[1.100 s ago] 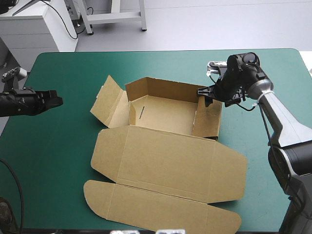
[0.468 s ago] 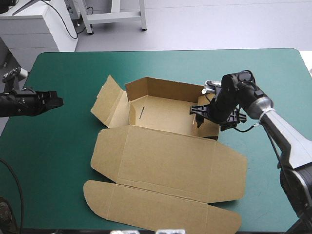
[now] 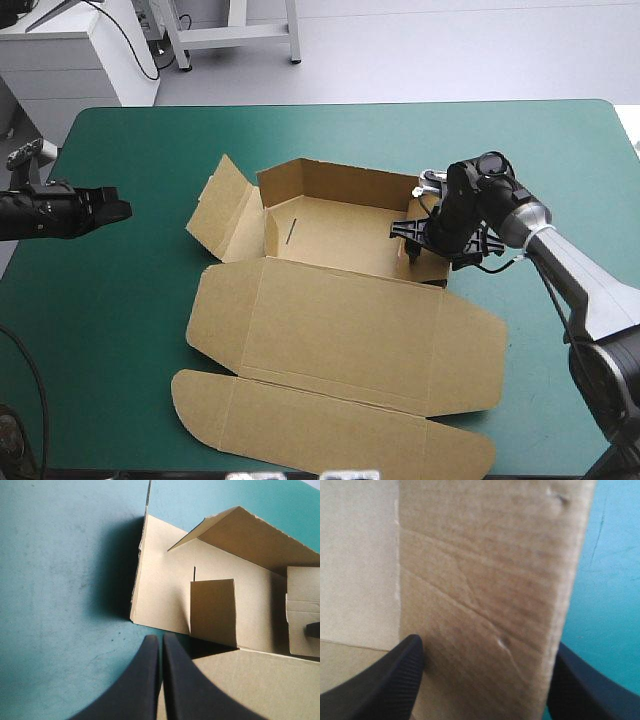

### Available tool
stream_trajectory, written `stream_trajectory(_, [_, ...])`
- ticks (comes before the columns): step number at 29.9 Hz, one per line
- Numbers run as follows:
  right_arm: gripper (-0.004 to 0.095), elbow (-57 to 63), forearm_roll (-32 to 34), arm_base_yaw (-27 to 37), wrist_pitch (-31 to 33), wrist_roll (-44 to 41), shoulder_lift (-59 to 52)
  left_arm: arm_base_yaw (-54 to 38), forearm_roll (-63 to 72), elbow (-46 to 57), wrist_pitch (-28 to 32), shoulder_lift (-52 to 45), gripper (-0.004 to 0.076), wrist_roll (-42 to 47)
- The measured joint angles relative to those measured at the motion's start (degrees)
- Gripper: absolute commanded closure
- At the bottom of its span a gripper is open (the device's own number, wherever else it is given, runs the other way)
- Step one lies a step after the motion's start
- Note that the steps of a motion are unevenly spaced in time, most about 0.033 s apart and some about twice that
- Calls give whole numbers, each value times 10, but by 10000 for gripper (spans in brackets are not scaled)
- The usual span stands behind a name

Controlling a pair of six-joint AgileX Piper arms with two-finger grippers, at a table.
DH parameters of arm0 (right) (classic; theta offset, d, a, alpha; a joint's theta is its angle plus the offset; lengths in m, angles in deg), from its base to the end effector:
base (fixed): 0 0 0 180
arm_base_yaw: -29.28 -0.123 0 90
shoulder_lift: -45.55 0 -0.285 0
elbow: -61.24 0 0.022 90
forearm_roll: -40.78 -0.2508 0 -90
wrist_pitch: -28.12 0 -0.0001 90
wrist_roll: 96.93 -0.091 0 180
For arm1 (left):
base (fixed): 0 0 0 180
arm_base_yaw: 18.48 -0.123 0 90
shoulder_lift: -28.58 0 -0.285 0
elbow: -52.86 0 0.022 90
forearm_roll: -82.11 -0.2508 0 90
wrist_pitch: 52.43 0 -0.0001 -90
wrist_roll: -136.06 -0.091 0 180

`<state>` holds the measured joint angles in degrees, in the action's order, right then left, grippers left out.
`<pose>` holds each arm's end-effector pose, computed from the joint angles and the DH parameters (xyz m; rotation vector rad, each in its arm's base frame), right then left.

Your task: Fold the box

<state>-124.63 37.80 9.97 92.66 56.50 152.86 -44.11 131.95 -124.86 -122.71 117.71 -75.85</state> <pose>0.3355 0.1221 0.2787 0.2096 2.9209 0.2074 0.2773 0.0604 0.3678 -0.0736 2.3541 -0.7696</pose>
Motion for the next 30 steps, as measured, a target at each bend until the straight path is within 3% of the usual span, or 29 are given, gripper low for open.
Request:
stream_trajectory(2, [568,1,1,0,0,0,5,0,1,0,0,0,717,0])
stream_trajectory(6, [920,5,11,0,1,0,10,0,3,0,6,0,717,0])
stream_trajectory(19, [928,-25,21,11,53,125,-13,0,-12,0,23,0,717,-6])
stream_trajectory(30, [928,-113,-87,65,66,247,-214,0,-24,0,41,6,717,-23])
